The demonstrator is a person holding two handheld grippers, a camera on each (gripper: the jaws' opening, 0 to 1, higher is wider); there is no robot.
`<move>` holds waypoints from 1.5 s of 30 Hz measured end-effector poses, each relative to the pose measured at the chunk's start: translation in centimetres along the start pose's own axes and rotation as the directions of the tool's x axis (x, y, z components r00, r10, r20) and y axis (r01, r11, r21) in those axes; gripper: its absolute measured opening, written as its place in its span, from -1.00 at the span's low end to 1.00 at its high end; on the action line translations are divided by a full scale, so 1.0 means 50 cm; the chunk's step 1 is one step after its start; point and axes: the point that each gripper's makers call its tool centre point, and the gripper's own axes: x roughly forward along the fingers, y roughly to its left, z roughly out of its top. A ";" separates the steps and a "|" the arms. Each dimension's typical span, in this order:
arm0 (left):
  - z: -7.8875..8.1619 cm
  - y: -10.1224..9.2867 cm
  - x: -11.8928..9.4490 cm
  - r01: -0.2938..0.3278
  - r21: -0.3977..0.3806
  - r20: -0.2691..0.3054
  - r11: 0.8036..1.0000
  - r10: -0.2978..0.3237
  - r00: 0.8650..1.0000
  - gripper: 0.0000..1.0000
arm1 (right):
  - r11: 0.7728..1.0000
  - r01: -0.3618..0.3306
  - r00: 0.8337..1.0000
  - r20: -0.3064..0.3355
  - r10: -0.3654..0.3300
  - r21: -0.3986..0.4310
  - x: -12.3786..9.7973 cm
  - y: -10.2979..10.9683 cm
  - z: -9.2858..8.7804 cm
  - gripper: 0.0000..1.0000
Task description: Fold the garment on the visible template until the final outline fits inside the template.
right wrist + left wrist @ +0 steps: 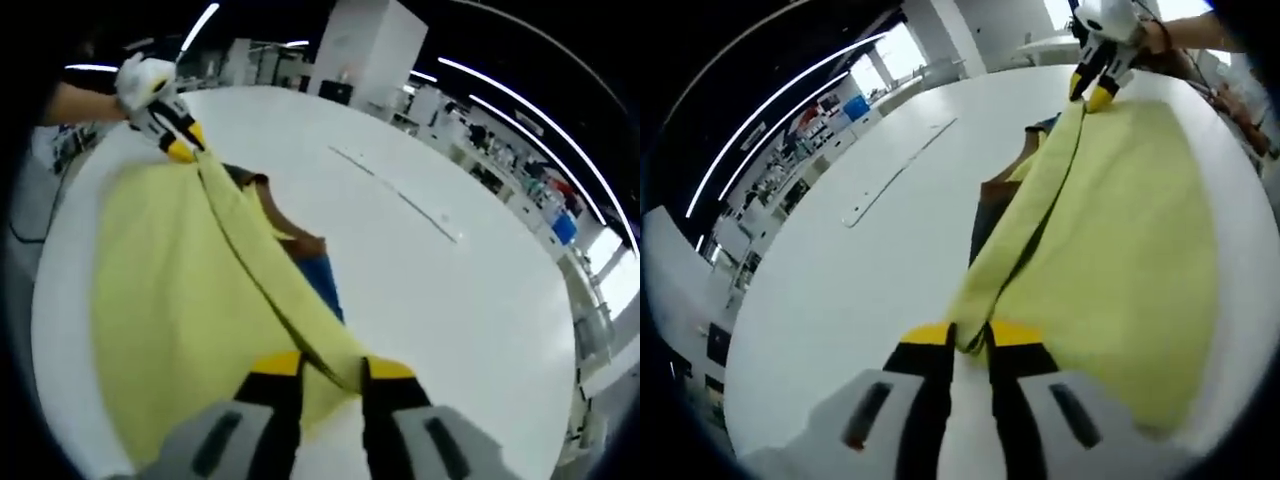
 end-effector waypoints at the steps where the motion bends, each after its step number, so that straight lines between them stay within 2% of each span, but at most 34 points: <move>1: 0.000 0.000 0.000 0.000 0.000 -0.001 1.000 0.000 1.000 -0.88 | 1.000 -0.004 1.000 0.001 0.004 -0.007 0.001 0.003 0.000 -0.72; 3: -0.001 -0.003 0.001 0.007 -0.011 -0.003 1.000 -0.007 1.000 -0.92 | 1.000 -0.009 1.000 0.001 0.009 -0.024 0.002 0.010 0.002 -0.83; 8: -0.003 0.013 -0.002 -0.019 -0.046 -0.003 0.999 0.019 1.000 -1.00 | 1.000 0.006 1.000 -0.012 -0.007 -0.025 0.008 0.004 0.002 -1.00; 12: -0.002 0.021 -0.002 -0.015 -0.092 0.012 0.996 0.016 1.000 -1.00 | 1.000 0.010 1.000 -0.017 -0.010 -0.020 0.008 0.001 -0.002 -1.00; 14: 0.006 0.027 -0.007 -0.042 -0.098 0.018 0.994 0.044 0.999 -1.00 | 0.999 0.012 1.000 -0.021 -0.013 -0.031 0.009 -0.002 -0.002 -1.00; 16: 0.015 0.031 -0.008 -0.047 -0.130 0.034 0.990 0.051 0.998 -1.00 | 0.999 0.028 0.999 -0.018 -0.029 -0.040 0.008 -0.007 0.001 -1.00; 18: 0.021 0.040 -0.009 -0.060 -0.154 0.041 0.986 0.067 0.997 -1.00 | 0.996 0.079 0.997 0.004 -0.079 -0.043 0.004 -0.024 0.012 -1.00; 20: 0.028 0.046 -0.007 -0.066 -0.248 0.058 0.967 0.082 0.995 -1.00 | 0.991 0.135 0.990 0.036 -0.135 -0.008 0.000 -0.045 0.028 -1.00; 21: 0.028 0.053 -0.008 -0.069 -0.317 0.066 0.946 0.094 0.993 -1.00 | 0.987 0.161 0.985 0.053 -0.162 0.017 -0.001 -0.059 0.034 -1.00; 22: 0.032 0.061 -0.009 -0.075 -0.337 0.082 0.938 0.109 0.991 -0.99 | 0.983 0.178 0.982 0.057 -0.180 0.036 -0.003 -0.069 0.035 -1.00; 23: 0.031 0.074 -0.013 -0.101 -0.381 0.085 0.919 0.144 0.986 -0.97 | 0.979 0.191 0.979 0.055 -0.195 0.078 -0.006 -0.080 0.033 -1.00; 24: 0.028 0.083 -0.017 -0.119 -0.407 0.077 0.905 0.165 0.983 -0.96 | 0.975 0.192 0.978 0.061 -0.200 0.110 -0.009 -0.083 0.034 -0.96; 26: 0.024 0.101 -0.022 -0.135 -0.486 0.077 0.863 0.196 0.978 -0.88 | 0.966 0.179 0.977 0.079 -0.196 0.188 -0.013 -0.085 0.036 -0.83; 28: 0.024 0.106 -0.026 -0.126 -0.531 0.089 0.838 0.203 0.975 -0.69 | 0.948 0.152 0.980 0.080 -0.180 0.279 -0.011 -0.083 0.031 -0.55; 30: 0.023 0.098 -0.029 -0.120 -0.528 0.084 0.841 0.192 0.978 -0.58 | 0.935 0.129 0.980 0.102 -0.171 0.332 -0.013 -0.081 0.034 -0.32; 33: 0.016 0.086 -0.037 -0.104 -0.538 0.090 0.837 0.180 0.980 -0.52 | 0.916 0.095 0.982 0.115 -0.151 0.389 -0.014 -0.070 0.031 -0.22; 37: 0.020 0.069 -0.048 -0.063 -0.577 0.116 0.814 0.158 0.981 -0.20 | 0.895 0.064 0.983 0.127 -0.133 0.442 -0.020 -0.068 0.030 0.12; 38: 0.021 0.065 -0.053 -0.060 -0.575 0.121 0.816 0.157 0.980 -0.19 | 0.889 0.058 0.983 0.127 -0.129 0.454 -0.022 -0.067 0.029 0.23; 40: 0.028 0.058 -0.063 -0.052 -0.563 0.131 0.825 0.151 0.980 -0.16 | 0.884 0.040 0.985 0.133 -0.114 0.466 -0.027 -0.055 0.029 0.33; 42: 0.026 0.057 -0.065 -0.039 -0.564 0.146 0.825 0.146 0.978 -0.02 | 0.879 0.019 0.985 0.145 -0.099 0.477 -0.032 -0.047 0.029 0.44; 43: 0.035 0.047 -0.073 -0.023 -0.565 0.163 0.825 0.140 0.977 0.04 | 0.875 0.007 0.985 0.148 -0.090 0.485 -0.033 -0.046 0.028 0.50; 45: 0.038 0.035 -0.084 -0.006 -0.568 0.176 0.823 0.129 0.976 0.16 | 0.865 -0.023 0.985 0.157 -0.065 0.501 -0.044 -0.023 0.025 0.65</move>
